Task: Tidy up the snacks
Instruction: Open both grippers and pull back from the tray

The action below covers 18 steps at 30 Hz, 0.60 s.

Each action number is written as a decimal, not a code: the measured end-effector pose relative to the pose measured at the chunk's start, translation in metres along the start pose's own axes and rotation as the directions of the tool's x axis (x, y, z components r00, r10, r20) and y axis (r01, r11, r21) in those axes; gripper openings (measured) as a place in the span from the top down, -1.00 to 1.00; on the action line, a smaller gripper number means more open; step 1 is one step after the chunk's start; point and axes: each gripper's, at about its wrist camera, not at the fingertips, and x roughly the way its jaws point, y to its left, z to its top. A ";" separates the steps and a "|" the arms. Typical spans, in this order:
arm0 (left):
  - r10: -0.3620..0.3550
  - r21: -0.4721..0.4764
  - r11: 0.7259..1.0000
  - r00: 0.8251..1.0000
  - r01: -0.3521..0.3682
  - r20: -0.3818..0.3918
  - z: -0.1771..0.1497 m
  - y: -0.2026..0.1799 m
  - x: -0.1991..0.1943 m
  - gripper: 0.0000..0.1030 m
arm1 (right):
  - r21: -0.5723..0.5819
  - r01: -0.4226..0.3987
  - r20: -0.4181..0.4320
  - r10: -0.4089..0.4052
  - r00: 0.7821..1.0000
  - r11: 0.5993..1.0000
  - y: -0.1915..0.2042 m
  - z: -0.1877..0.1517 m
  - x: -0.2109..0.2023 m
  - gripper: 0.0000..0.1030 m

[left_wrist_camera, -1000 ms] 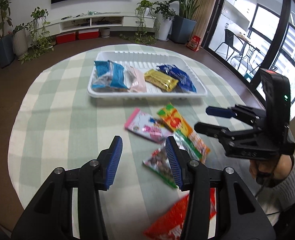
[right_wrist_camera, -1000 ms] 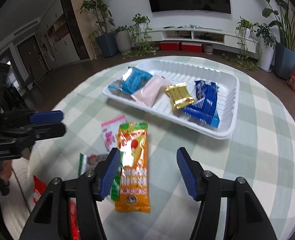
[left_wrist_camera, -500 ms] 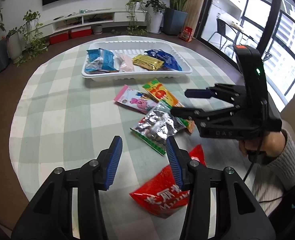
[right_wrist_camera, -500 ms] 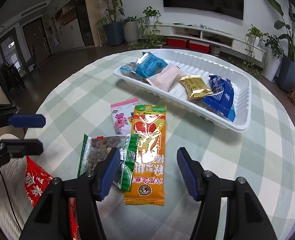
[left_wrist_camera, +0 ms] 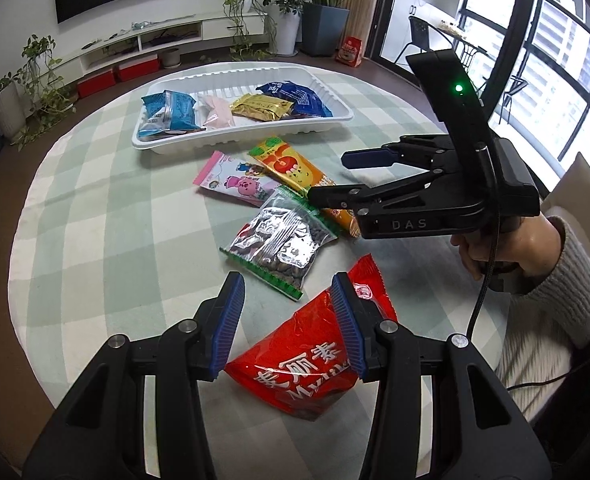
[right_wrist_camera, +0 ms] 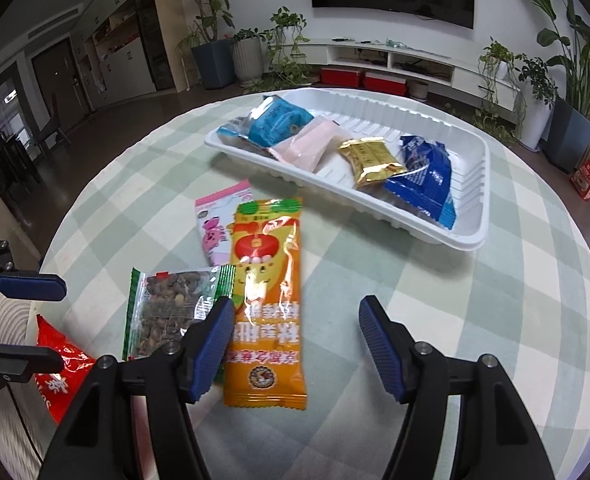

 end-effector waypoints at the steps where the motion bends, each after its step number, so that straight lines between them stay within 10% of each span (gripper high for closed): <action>1: -0.002 0.005 1.000 1.000 0.002 -0.003 0.000 0.000 0.000 0.16 | -0.006 -0.007 -0.004 0.007 1.000 1.000 0.002 0.000 0.001 -0.32; 18: -0.052 0.121 0.991 0.997 0.059 -0.057 -0.014 -0.020 0.005 0.16 | 0.004 -0.033 -0.046 0.033 0.998 0.999 0.002 -0.005 0.008 -0.33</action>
